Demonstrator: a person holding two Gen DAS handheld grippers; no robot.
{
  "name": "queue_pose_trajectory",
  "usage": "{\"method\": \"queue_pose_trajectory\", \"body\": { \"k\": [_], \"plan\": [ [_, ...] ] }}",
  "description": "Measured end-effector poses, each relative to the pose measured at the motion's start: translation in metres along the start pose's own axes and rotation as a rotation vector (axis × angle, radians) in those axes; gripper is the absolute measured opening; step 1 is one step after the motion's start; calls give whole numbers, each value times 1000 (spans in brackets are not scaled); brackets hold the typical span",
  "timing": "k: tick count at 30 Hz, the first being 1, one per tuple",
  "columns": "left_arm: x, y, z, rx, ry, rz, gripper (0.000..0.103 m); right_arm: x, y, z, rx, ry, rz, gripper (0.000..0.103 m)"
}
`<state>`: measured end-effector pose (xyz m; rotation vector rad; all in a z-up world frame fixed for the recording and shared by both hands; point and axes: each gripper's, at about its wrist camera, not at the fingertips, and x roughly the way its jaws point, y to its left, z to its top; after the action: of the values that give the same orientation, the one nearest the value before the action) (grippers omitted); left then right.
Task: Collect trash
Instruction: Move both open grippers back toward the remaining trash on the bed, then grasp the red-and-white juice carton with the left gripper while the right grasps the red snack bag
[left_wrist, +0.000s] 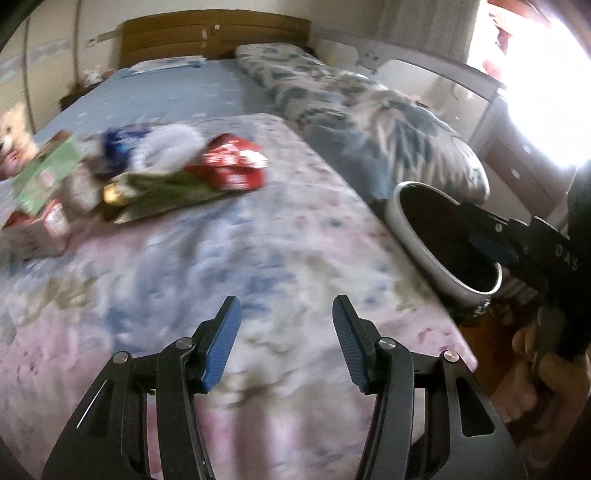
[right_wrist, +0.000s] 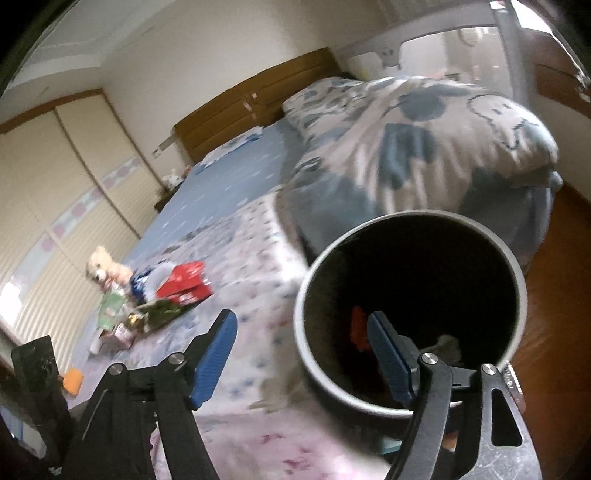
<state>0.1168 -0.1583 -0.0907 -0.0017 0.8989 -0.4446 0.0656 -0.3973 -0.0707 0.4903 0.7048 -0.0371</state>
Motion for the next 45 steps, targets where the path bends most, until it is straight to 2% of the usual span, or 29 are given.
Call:
{"method": "queue_pose_trajectory", "body": {
  "k": [16, 19, 23, 33, 45],
  "plan": [
    [-18, 92, -16, -176, -21, 127, 52, 47, 74, -24, -86, 98, 103, 76],
    [-18, 106, -16, -206, -26, 152, 58, 55, 81, -26, -91, 110, 114, 76],
    [-19, 124, -16, -243, -31, 187, 60, 66, 90, -27, -94, 127, 130, 76],
    [-5, 158, 7, -324, -38, 289, 69, 93, 113, -19, -114, 148, 175, 76],
    [32, 189, 40, -417, -9, 373, 77, 142, 133, 4, -135, 167, 203, 76]
  ]
}}
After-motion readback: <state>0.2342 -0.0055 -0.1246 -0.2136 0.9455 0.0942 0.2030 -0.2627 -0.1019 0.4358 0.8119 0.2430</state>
